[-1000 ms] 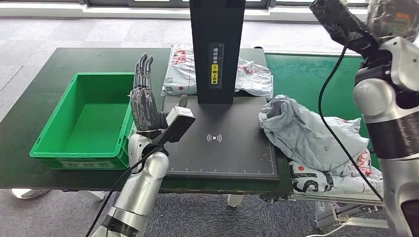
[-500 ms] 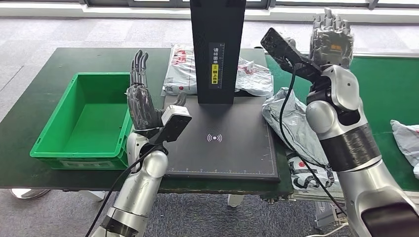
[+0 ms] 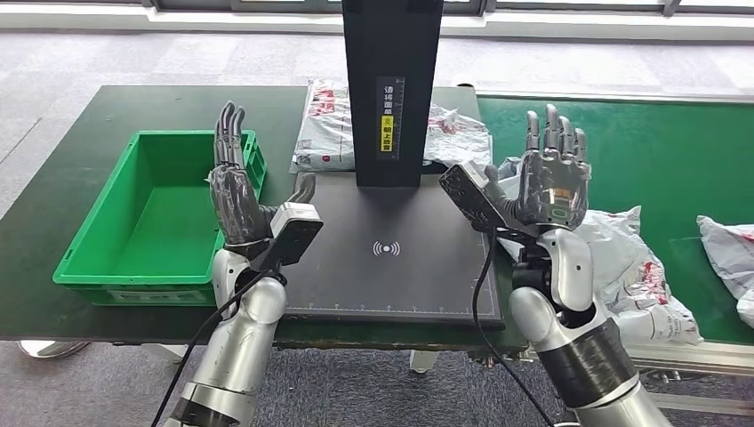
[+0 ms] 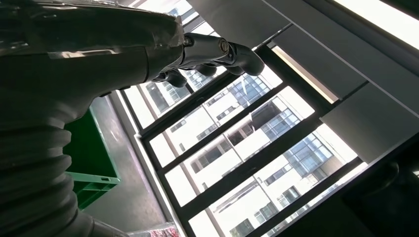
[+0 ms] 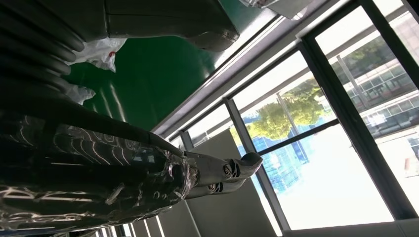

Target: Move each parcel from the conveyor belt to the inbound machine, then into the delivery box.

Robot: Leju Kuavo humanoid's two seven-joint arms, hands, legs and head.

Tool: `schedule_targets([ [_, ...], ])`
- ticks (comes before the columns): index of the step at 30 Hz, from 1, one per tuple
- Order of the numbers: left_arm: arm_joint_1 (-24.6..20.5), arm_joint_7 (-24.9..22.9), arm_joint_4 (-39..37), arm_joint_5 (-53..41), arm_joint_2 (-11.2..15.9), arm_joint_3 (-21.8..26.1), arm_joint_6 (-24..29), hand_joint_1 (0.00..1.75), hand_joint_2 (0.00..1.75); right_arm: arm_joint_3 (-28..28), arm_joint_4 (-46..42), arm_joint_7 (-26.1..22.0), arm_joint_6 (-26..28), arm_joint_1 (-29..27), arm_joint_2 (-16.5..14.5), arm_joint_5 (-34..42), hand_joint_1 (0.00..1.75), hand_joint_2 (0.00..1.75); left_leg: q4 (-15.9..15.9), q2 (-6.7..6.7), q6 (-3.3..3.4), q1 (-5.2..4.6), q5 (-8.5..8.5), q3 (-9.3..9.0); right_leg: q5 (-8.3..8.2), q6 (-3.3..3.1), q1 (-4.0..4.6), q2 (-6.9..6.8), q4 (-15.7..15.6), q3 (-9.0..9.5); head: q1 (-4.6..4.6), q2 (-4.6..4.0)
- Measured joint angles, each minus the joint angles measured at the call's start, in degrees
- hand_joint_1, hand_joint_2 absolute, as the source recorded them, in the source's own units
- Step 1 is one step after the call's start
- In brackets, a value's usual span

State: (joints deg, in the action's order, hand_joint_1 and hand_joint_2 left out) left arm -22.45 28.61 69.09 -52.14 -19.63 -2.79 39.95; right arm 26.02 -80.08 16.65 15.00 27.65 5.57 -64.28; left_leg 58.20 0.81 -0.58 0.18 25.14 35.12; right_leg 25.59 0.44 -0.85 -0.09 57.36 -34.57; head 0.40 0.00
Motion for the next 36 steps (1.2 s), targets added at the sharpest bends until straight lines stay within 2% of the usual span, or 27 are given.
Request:
schedule_targets([
  [2,0.3,0.1,0.4,-0.2,0.1,0.5,0.0,0.00,1.75,-0.8,-0.8,1.0,-0.3,-2.5,0.1,-0.3,0.00,1.75,0.0,-0.01,-0.01,0.01,0.01,-0.04,0.01,0.00,0.01,0.00,0.0,0.01,-0.01,0.00],
  [4,0.6,0.3,0.9,-0.5,0.2,0.9,0.0,0.00,1.75,-2.8,-1.0,0.5,1.3,-6.2,0.2,0.0,0.00,1.75,0.0,0.10,-0.01,0.01,0.01,-0.02,0.02,0.01,0.02,-0.13,0.0,0.05,-0.01,0.00],
  [6,1.1,0.6,1.2,-0.9,0.3,1.5,0.0,0.00,1.75,-6.1,-0.1,-2.3,4.8,-9.5,0.1,1.4,0.00,1.75,0.0,0.19,0.00,0.01,0.01,0.03,0.03,0.01,0.01,-0.24,0.0,0.07,0.00,0.00],
  [10,2.1,1.6,2.0,-1.7,0.5,3.0,0.0,0.00,1.75,-12.8,4.2,-6.6,8.8,-11.6,-0.1,3.7,0.00,1.75,0.0,0.14,0.00,0.00,0.02,0.05,0.02,0.01,0.00,-0.18,0.0,0.05,0.01,0.00],
  [17,4.0,3.7,2.5,-4.9,0.8,7.2,0.0,0.00,1.75,-23.8,17.9,-10.3,12.2,-8.3,-0.5,6.5,0.00,1.75,0.0,0.22,0.04,-0.01,-0.03,0.04,0.02,0.01,0.00,-0.34,0.0,0.10,0.01,0.00],
  [21,4.5,3.4,2.6,-6.8,0.9,8.9,0.0,0.00,1.75,-27.9,24.2,-11.2,13.6,-6.7,-0.5,6.8,0.00,1.75,0.0,0.20,0.03,-0.01,-0.02,0.05,0.02,0.01,0.00,-0.30,0.0,0.09,0.01,0.00],
  [32,5.7,3.6,2.6,-10.8,1.1,12.3,0.0,0.00,1.75,-33.1,36.6,-12.3,13.8,-3.2,-0.6,6.8,0.00,1.75,0.0,0.21,0.02,-0.01,-0.02,0.07,0.03,0.01,0.00,-0.31,0.0,0.07,0.01,0.00],
  [36,6.0,3.6,2.1,-14.4,1.1,14.1,0.0,0.00,1.75,-33.8,42.1,-11.5,9.1,-2.0,-0.7,7.0,0.00,1.75,0.0,0.21,0.02,-0.01,-0.02,0.07,0.03,0.01,0.00,-0.30,0.0,0.07,0.01,0.00],
])
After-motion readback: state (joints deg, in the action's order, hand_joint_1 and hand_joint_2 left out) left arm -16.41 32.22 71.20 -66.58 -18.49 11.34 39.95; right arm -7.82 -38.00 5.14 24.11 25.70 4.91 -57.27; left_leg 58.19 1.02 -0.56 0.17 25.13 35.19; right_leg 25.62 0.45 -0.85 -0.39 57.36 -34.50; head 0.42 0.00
